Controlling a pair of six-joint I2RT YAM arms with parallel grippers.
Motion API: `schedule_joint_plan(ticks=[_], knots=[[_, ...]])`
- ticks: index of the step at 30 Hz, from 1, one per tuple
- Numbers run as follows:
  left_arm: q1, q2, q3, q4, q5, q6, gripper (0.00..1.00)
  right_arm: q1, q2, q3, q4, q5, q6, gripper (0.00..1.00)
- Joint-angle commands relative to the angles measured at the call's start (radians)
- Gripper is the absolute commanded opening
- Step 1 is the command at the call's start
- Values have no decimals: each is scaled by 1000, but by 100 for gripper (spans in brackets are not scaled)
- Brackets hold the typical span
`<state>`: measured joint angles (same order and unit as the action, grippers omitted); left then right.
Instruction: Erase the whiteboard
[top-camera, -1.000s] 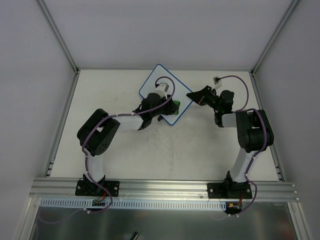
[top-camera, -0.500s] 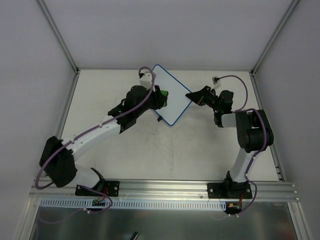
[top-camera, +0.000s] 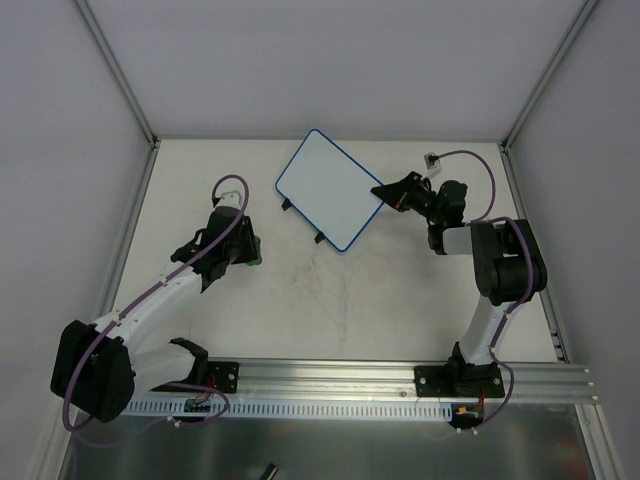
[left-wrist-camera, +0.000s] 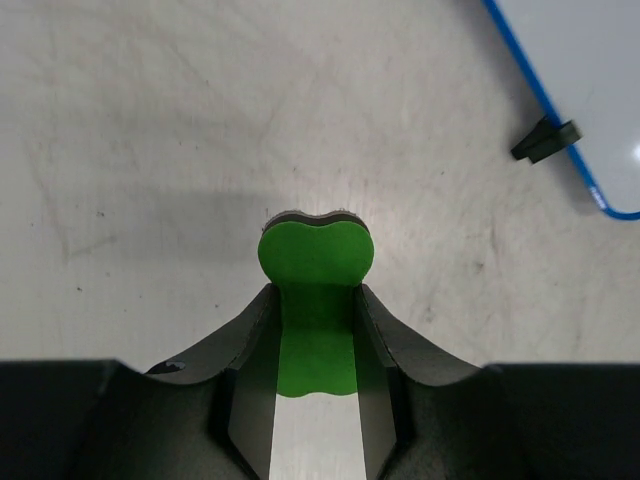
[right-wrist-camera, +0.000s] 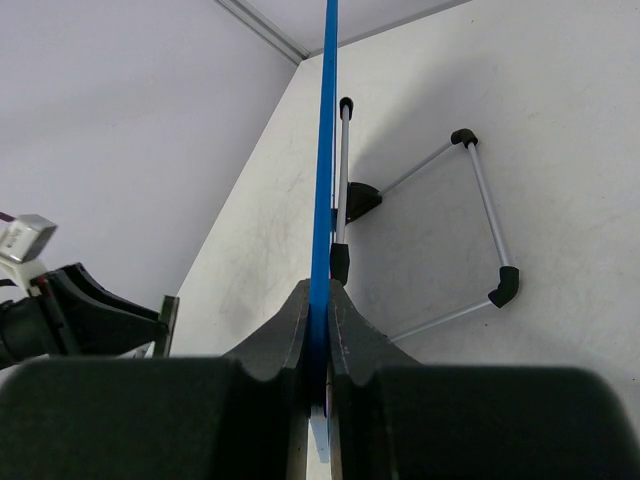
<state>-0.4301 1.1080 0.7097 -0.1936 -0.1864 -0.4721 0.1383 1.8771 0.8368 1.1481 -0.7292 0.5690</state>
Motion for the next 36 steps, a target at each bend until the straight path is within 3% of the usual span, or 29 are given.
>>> schedule_joint_plan(ticks=[1, 4, 8, 14, 19, 29, 32, 35, 36], knots=[[2, 44, 31, -35, 47, 7, 13, 14, -15, 19, 119, -53, 19, 0], [2, 114, 68, -38, 68, 35, 14, 14, -15, 18, 121, -56, 22, 0], [2, 226, 132, -70, 102, 52, 31, 12, -13, 22, 121, -56, 23, 0], [2, 328, 154, -81, 102, 40, 39, 11, -10, 22, 125, -58, 28, 0], [2, 365, 162, -81, 97, 41, 54, 7, -6, 22, 136, -59, 35, 0], [4, 342, 142, -78, 71, 39, 58, 6, -4, 19, 148, -61, 43, 0], [2, 287, 122, -63, 76, 55, 67, 4, -4, 19, 151, -62, 46, 0], [2, 221, 102, -49, 79, 75, 84, 4, -3, 21, 151, -62, 48, 0], [4, 204, 97, -44, 79, 78, 99, 4, -1, 21, 153, -62, 48, 0]])
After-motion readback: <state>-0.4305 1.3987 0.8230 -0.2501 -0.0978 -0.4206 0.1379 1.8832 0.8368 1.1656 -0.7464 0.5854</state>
